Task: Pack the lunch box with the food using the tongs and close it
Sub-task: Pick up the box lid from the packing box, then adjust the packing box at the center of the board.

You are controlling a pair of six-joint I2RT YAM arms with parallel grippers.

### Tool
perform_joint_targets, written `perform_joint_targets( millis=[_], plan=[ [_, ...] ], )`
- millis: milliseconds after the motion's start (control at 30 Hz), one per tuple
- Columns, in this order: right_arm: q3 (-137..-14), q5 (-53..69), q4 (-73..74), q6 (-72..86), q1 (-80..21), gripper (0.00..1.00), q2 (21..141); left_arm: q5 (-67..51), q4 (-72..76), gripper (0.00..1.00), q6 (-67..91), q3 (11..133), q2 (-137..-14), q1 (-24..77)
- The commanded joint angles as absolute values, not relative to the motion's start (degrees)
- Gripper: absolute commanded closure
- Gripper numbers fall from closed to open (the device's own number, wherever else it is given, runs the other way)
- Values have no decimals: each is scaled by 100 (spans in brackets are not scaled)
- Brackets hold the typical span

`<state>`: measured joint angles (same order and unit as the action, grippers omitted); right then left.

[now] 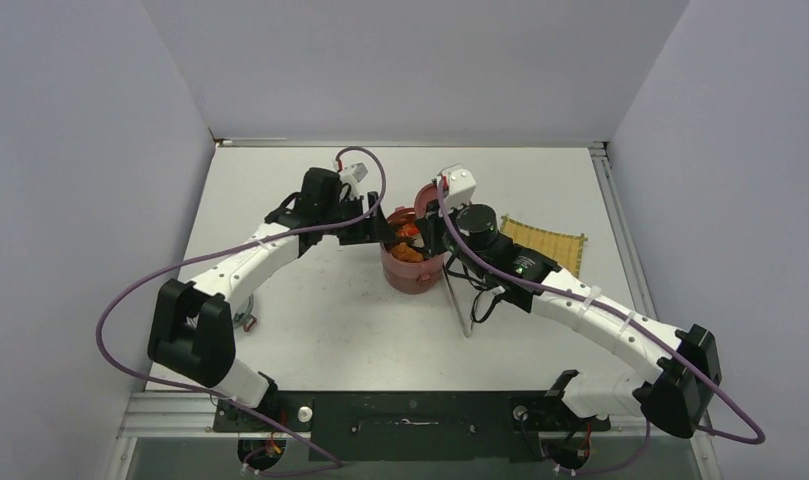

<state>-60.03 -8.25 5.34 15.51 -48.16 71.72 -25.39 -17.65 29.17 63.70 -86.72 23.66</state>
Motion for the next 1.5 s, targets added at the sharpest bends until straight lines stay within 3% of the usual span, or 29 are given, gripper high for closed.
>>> perform_joint_targets(
  millis=[0, 100, 400, 600, 767, 867, 967, 1133, 1233, 1333, 1467],
  plan=[
    [-5967, -1096, 352, 1531, -4693, 95, 6801, -1513, -2331, 40, 2505, 7277, -9033, 2731],
    [-5864, -1114, 345, 1544, -4636, 95, 6688, -899, -2771, 62, 2251, 7607, -9263, 2837],
    [-5677, -1150, 408, 1590, -4415, 95, 6408, 21, -3270, 99, 1694, 7901, -9391, 3181],
    [-5669, -1238, 524, 1591, -4409, 95, 6245, 1294, -3766, 100, 1174, 7981, -9004, 3173],
    [-5656, -1273, 540, 1593, -4398, 95, 6189, 872, -3659, 100, 1056, 7933, -8880, 3597],
    [-5697, -1248, 549, 1626, -4398, 95, 6176, 1222, -3789, 100, 907, 7994, -8963, 4068],
    [-5711, -1269, 598, 1626, -4400, 95, 6129, 1875, -3925, 100, 883, 7927, -8964, 3875],
    [-5695, -1317, 652, 1624, -4400, 95, 6101, 1506, -3954, 100, 1178, 7901, -8863, 3001],
    [-5695, -1318, 644, 1633, -4400, 95, 6123, 939, -3636, 100, 1094, 7781, -8760, 3657],
    [-5734, -1313, 635, 1640, -4395, 95, 6181, 1154, -3860, 100, 949, 7952, -9020, 4389],
    [-5741, -1257, 630, 1679, -4386, 95, 6173, 1516, -4059, 100, 1036, 7883, -9244, 3694]
  ],
)
